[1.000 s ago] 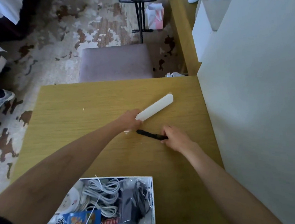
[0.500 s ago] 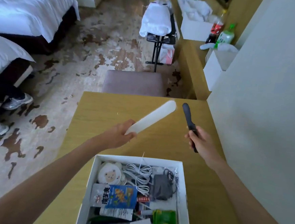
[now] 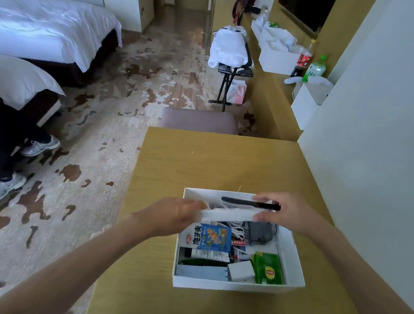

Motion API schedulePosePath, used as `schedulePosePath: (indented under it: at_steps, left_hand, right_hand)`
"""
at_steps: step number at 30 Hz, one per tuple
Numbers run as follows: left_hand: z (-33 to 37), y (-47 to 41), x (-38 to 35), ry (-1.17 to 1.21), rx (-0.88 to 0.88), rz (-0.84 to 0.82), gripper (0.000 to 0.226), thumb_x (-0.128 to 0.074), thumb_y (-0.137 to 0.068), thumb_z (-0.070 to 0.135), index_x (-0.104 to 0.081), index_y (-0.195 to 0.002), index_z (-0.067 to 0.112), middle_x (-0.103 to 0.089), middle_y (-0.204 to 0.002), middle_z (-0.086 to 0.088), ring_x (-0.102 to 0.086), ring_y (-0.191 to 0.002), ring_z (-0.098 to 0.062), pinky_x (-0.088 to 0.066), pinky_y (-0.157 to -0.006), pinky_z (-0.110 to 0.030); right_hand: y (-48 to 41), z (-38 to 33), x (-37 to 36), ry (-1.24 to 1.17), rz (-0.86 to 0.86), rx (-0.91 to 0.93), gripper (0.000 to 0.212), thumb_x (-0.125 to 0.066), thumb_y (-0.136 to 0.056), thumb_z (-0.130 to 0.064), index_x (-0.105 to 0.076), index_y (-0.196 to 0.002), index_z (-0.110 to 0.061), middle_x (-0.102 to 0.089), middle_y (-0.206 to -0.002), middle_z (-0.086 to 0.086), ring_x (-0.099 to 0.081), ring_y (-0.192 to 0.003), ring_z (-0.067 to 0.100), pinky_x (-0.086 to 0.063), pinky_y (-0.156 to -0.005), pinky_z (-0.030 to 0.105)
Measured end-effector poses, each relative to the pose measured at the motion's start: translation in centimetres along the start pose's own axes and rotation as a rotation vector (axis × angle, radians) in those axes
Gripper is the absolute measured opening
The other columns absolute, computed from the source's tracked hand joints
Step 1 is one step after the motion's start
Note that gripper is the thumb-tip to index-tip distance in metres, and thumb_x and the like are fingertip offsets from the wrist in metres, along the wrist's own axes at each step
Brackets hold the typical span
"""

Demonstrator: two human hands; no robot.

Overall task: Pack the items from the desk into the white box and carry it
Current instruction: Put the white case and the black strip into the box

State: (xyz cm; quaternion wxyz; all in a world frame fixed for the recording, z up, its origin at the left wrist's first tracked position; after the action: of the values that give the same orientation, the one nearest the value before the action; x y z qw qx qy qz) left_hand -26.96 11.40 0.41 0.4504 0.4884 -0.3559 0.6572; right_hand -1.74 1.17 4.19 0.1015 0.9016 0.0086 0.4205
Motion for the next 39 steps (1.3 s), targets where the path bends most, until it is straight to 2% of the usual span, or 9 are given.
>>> schedulePosePath:
  at_steps: [4,11,15,19,22,26,28,34,39]
  left_hand:
    - [1.1,0.8,-1.7,0.024,-0.042,-0.055,0.038,-0.044,-0.097,0.031,-0.043,-0.134,0.023,-0.066,-0.116,-0.009,-0.063,-0.098,-0.029,-0.046,-0.074,-0.032]
    - [4.5,-0.4,-5.3,-0.076,-0.113,-0.182,0.041,-0.046,-0.095,0.040,-0.040,-0.134,0.026,-0.066,-0.114,-0.009,-0.062,-0.100,-0.030,-0.046,-0.078,-0.035]
    - [4.9,-0.3,-7.2,-0.257,-0.155,-0.291,0.035,-0.042,-0.097,0.038,-0.051,-0.125,0.019,-0.065,-0.116,-0.008,-0.059,-0.106,-0.029,-0.041,-0.085,-0.036]
    - [5.0,-0.1,-8.5,-0.273,-0.127,-0.375,0.036,-0.042,-0.097,0.035,-0.050,-0.126,0.015,-0.061,-0.123,-0.009,-0.055,-0.113,-0.028,-0.045,-0.091,-0.041]
    - [5.6,-0.5,-8.8,-0.205,-0.114,-0.377,0.040,-0.044,-0.096,0.031,-0.045,-0.133,0.015,-0.054,-0.133,-0.008,-0.050,-0.120,-0.027,-0.046,-0.092,-0.042]
    - [6.5,-1.7,-8.9,-0.090,-0.089,-0.362,0.042,-0.046,-0.094,0.029,-0.044,-0.135,0.019,-0.049,-0.137,-0.005,-0.047,-0.124,-0.025,-0.046,-0.093,-0.042]
    - [7.2,-2.4,-9.0,-0.014,-0.065,-0.353,0.039,-0.046,-0.094,0.029,-0.047,-0.133,0.021,-0.052,-0.133,-0.004,-0.049,-0.121,-0.024,-0.046,-0.094,-0.043]
    - [9.0,-3.7,-9.7,0.231,0.015,-0.427,0.041,-0.055,-0.090,0.027,-0.051,-0.130,0.020,-0.057,-0.129,-0.001,-0.053,-0.114,-0.022,-0.045,-0.096,-0.040]
    - [8.6,-3.9,-10.0,0.288,0.058,-0.489,0.040,-0.058,-0.089,0.026,-0.052,-0.129,0.021,-0.057,-0.128,-0.001,-0.053,-0.111,-0.019,-0.047,-0.095,-0.039]
  right_hand:
    - [3.1,2.2,-2.5,0.110,-0.112,-0.055,0.009,-0.071,-0.084,-0.039,-0.070,-0.093,-0.039,-0.068,-0.087,-0.022,-0.059,-0.081,-0.008,-0.042,-0.064,0.009]
    - [6.1,4.2,-4.0,0.251,-0.226,-0.163,0.008,-0.060,-0.094,-0.029,-0.064,-0.087,-0.027,-0.061,-0.082,-0.010,-0.054,-0.074,0.006,-0.040,-0.069,0.023]
    - [6.6,4.2,-5.4,0.283,-0.181,-0.177,0.026,-0.054,-0.096,-0.037,-0.059,-0.079,-0.019,-0.060,-0.078,-0.001,-0.048,-0.065,0.008,-0.036,-0.062,0.026]
    - [7.4,4.2,-5.8,0.250,-0.088,-0.202,0.037,-0.048,-0.093,-0.055,-0.066,-0.091,-0.022,-0.067,-0.085,0.000,-0.058,-0.071,0.014,-0.045,-0.065,0.031]
    - [7.4,4.4,-6.0,0.251,-0.075,-0.213,0.027,-0.043,-0.099,-0.044,-0.060,-0.083,-0.030,-0.064,-0.081,-0.008,-0.057,-0.070,0.010,-0.043,-0.064,0.029]
    - [7.4,4.8,-5.9,0.303,-0.050,-0.245,0.026,-0.042,-0.101,-0.019,-0.064,-0.114,-0.023,-0.063,-0.105,-0.009,-0.056,-0.090,0.010,-0.044,-0.074,0.026]
    - [7.2,4.9,-5.8,0.304,-0.037,-0.255,0.028,-0.042,-0.100,-0.013,-0.063,-0.116,-0.022,-0.064,-0.112,-0.005,-0.054,-0.093,0.010,-0.043,-0.074,0.025]
    - [6.1,4.8,-5.7,0.272,0.007,-0.239,0.033,-0.041,-0.098,-0.004,-0.062,-0.118,-0.018,-0.062,-0.123,0.002,-0.056,-0.109,0.017,-0.046,-0.086,0.029]
    - [5.5,5.3,-5.5,0.279,-0.005,-0.231,0.035,-0.041,-0.096,-0.003,-0.062,-0.118,-0.020,-0.063,-0.122,0.001,-0.057,-0.106,0.017,-0.050,-0.089,0.037]
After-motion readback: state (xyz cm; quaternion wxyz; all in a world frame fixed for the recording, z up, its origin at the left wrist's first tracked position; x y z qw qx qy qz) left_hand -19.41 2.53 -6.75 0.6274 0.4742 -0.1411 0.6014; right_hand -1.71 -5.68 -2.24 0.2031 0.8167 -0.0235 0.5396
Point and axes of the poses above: each hand's wrist, its own y-axis away from the middle knuckle, its own x-axis out of the back of the hand, z = x × y, the point moved 4 cm from there along -y, towards the middle knuckle
